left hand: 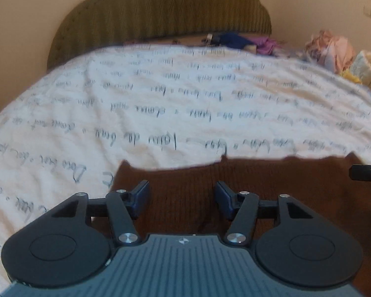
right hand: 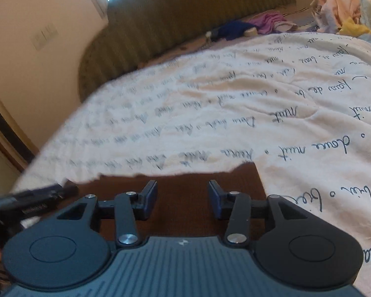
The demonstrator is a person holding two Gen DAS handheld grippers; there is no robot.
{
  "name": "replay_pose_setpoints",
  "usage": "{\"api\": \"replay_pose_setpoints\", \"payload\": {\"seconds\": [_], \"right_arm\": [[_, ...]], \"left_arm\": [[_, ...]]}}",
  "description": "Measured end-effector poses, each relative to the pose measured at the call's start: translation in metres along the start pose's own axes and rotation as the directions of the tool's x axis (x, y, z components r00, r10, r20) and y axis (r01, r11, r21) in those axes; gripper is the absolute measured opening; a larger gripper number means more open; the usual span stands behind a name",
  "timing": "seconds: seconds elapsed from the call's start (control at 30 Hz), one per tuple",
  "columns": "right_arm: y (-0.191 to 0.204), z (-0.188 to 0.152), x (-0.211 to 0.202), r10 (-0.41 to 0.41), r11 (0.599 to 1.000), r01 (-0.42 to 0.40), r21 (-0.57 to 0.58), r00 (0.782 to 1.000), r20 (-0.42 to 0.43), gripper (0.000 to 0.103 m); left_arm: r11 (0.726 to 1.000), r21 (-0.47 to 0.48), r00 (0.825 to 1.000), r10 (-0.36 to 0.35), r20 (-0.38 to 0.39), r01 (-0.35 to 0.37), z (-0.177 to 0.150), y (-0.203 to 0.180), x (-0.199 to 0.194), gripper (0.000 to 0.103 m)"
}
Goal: Fold small clothes
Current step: 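Open both grippers and lift them off the folded sweater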
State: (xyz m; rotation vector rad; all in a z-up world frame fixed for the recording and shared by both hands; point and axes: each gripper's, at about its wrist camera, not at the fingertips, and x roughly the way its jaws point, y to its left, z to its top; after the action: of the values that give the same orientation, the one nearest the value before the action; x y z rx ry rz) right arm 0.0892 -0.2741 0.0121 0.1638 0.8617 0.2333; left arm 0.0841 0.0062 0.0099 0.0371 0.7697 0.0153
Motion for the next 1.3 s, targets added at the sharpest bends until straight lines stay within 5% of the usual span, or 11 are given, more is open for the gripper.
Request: {"api": "replay_pose_setpoints", "payload": {"seconds": [0.1,0.33,0.4,0.53,0.63,0.87,1.03,1.17,1.2,1.3], "right_arm": [[-0.025,-0.021,0.003,0.055,0.998,-0.053,-0.018,0.991,0.119,0.043],[-0.026,-0.015,-0.019,0.023,0.996,-0.035,0.08,0.99,0.14,0.045],[-0.014,-0.018,-0.036,0.074,0.996,-0.082,0.04,0.981,0.181,0.046],[-0.003,-0.034,-0.015,-0.035,0.993,0.044,-0.112,0.996,0.087,0.055],[-0.023,-0.037,-0.016,0.025,0.999,-0.019,-0.041,0.99,0.137,0.055],[-0.006,-0.032,-0.048,-0.01,0.999,0.014,-0.031,0.992,0.126,0.057],[0.023,-0.047,-0.075,0.088,0.992,-0.075,-0.099,0.987,0.131,0.076],[0.029,-0.071,-0.041,-0.021,0.978,0.035,-0.205,0.997,0.07,0.076],[0.021,-0.082,-0.042,0.019,0.97,0.013,-0.242,0.991,0.129,0.078],[-0.003,-0.075,-0.044,0.064,0.993,-0.049,-0.109,0.988,0.138,0.078]], "left_arm": [[1.0,-0.013,0.999,0.0,0.042,0.001,-0.011,0.009,0.01,0.073],[1.0,-0.011,0.999,0.008,0.049,-0.007,-0.011,0.006,0.009,0.076],[1.0,-0.012,0.999,0.01,0.05,-0.009,-0.011,0.005,0.009,0.076],[1.0,-0.01,0.999,0.011,0.052,-0.011,-0.011,0.005,0.008,0.076],[1.0,-0.016,0.999,0.01,0.054,-0.009,-0.01,0.005,0.008,0.077],[0.997,-0.04,0.992,0.068,0.103,-0.064,-0.009,0.01,-0.026,0.074],[0.993,-0.094,0.984,-0.057,0.168,0.074,-0.024,0.017,-0.085,0.084],[1.0,-0.02,0.999,-0.015,0.049,0.016,-0.051,0.003,-0.058,0.083],[1.0,-0.014,0.999,0.008,0.043,-0.008,-0.06,0.008,-0.047,0.084],[0.999,-0.033,0.997,0.01,0.075,-0.008,-0.062,0.015,-0.045,0.085]]}}
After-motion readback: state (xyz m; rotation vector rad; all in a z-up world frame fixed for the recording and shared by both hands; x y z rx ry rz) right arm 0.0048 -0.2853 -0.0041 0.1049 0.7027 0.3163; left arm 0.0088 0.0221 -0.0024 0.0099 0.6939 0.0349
